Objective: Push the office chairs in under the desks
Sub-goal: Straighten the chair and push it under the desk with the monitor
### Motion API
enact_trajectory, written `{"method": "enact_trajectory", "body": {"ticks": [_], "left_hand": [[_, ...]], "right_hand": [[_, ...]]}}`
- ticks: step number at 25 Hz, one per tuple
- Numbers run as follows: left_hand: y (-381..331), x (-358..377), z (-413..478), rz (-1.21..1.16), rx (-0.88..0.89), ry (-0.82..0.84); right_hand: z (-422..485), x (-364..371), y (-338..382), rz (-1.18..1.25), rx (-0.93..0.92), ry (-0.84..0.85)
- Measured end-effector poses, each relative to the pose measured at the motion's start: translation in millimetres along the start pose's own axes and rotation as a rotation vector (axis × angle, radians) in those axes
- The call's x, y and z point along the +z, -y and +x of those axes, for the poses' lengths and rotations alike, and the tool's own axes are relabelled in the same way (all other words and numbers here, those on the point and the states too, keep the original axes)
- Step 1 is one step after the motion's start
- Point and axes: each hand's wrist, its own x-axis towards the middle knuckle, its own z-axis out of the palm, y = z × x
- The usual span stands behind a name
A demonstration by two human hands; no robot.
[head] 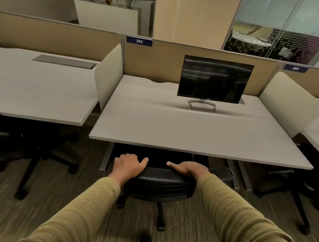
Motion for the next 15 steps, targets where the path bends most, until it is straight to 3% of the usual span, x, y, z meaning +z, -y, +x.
{"method": "enact_trajectory", "body": {"ticks": [5, 10, 15], "left_hand": [[-18, 15, -63, -0.084, 0.04, -0.156], [-38, 29, -109, -0.15, 0.063, -0.218], [-77, 42, -138, -0.161, 0.076, -0.264]], "right_hand": [[-45, 46, -46, 0.013, -0.162, -0.164], [-75, 80, -91, 0.211, -0.367, -0.519], [-93, 98, -149, 0.05, -0.415, -0.662]]}}
